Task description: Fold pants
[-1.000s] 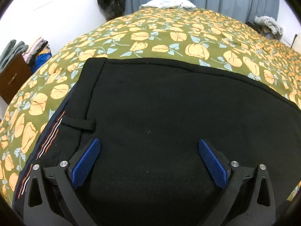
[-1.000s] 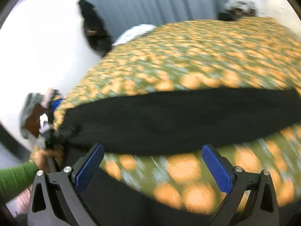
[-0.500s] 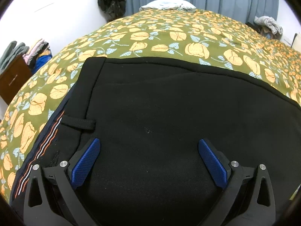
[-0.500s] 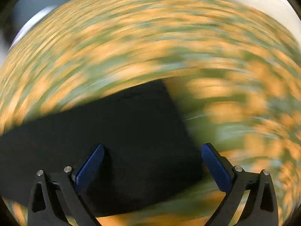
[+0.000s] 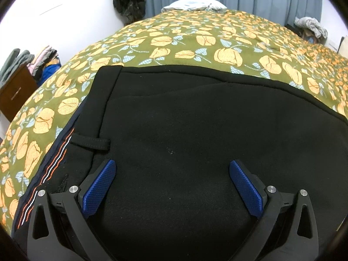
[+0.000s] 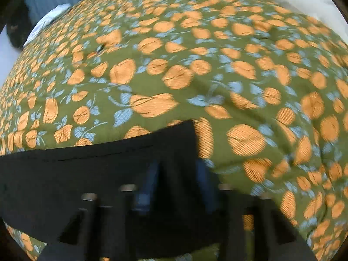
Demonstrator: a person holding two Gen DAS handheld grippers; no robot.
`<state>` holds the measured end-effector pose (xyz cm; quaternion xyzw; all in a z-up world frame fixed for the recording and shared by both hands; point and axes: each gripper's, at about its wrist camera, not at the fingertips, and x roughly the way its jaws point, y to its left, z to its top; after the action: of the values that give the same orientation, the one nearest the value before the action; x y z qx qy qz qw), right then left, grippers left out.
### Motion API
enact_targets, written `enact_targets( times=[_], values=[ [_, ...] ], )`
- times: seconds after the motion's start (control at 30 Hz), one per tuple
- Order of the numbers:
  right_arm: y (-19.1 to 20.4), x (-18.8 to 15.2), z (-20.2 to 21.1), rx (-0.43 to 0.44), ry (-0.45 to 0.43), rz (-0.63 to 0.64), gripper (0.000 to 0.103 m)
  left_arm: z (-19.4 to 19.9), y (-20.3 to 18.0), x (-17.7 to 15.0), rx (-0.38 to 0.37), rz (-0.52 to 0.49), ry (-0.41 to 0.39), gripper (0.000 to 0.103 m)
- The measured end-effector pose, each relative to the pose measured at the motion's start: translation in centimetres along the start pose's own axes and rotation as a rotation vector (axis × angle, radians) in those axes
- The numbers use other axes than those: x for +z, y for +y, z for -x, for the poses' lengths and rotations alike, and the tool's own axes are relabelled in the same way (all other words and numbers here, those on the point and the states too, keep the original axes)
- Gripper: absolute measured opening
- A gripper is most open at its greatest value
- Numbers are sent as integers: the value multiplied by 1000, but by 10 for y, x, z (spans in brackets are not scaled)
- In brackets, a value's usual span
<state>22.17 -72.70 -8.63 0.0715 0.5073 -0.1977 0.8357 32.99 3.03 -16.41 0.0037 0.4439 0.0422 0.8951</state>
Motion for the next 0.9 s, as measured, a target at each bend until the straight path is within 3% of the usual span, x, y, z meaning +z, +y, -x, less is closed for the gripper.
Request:
enact_targets(
  times=[0.17,0.3,0.4,0.5,0.63,0.67,0.7,0.73,0.77,0.8,0.9],
  values=[
    [-14,-43,80,97,-203,-21,4,-1,-1,1,9,-4,4,103],
    [-19,-115,136,169,-298,-90,4,-1,-4,3,25,-12,11,103],
    [-27,-179,152,164,-294,-179,4,0,-7,4,45,-21,15,103],
    [-28,-236,148,93,-237,-235,4,1,-10,6,69,-32,19,103],
    [-36,-267,143,-2,-176,-377,8,3,-13,10,99,-39,46,103],
    [-38,-271,147,-14,-186,-409,16,5,-13,12,101,-36,64,103],
    [-39,-275,155,-32,-210,-436,39,7,-12,13,98,-31,80,102],
    [-37,-278,165,-52,-242,-453,55,11,-12,14,92,-29,96,102],
    [-33,-283,174,-62,-276,-461,82,17,-11,14,87,-30,107,102],
    [-27,-288,185,-62,-313,-459,88,23,-10,12,86,-29,111,102],
    [5,-293,209,-24,-347,-376,88,52,-10,0,39,-31,85,102]
  ],
)
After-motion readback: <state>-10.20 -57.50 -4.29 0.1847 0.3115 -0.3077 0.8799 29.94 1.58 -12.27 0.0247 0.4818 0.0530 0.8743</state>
